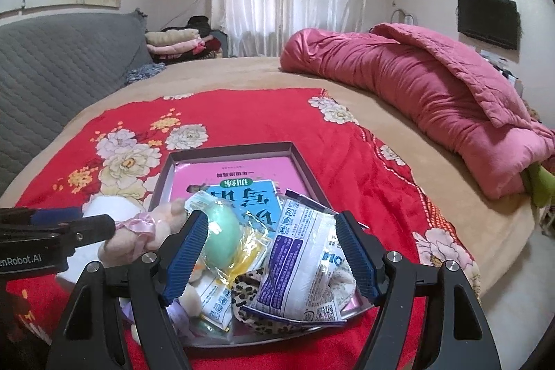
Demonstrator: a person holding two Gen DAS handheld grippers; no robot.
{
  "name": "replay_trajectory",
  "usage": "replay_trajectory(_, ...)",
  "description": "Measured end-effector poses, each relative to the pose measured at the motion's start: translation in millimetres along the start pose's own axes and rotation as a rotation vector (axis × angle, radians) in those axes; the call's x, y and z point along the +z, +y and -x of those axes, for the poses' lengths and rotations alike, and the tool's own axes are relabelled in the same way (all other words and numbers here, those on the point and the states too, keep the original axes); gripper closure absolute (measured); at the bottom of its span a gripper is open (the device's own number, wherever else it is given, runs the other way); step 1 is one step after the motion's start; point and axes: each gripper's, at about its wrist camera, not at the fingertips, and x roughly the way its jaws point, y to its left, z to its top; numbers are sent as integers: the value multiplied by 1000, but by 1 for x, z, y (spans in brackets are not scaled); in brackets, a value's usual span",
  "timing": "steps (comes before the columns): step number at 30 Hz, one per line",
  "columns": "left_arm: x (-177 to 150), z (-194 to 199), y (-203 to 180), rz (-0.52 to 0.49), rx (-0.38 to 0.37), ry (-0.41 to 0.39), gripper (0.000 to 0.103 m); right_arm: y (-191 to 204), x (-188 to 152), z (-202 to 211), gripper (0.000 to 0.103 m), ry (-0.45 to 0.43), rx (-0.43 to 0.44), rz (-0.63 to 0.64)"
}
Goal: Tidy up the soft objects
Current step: 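Lower the pink-dress teddy bear onto the tray and open the left tool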
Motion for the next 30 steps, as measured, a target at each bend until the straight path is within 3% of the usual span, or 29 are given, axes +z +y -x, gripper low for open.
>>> replay_trajectory(11,-8,21,3,-11,18,-24,39,12,-2,21,26,-23,-27,13)
replay_trajectory(30,-27,30,7,-6,50,-25,39,16,-14,24,26,47,-4,-41)
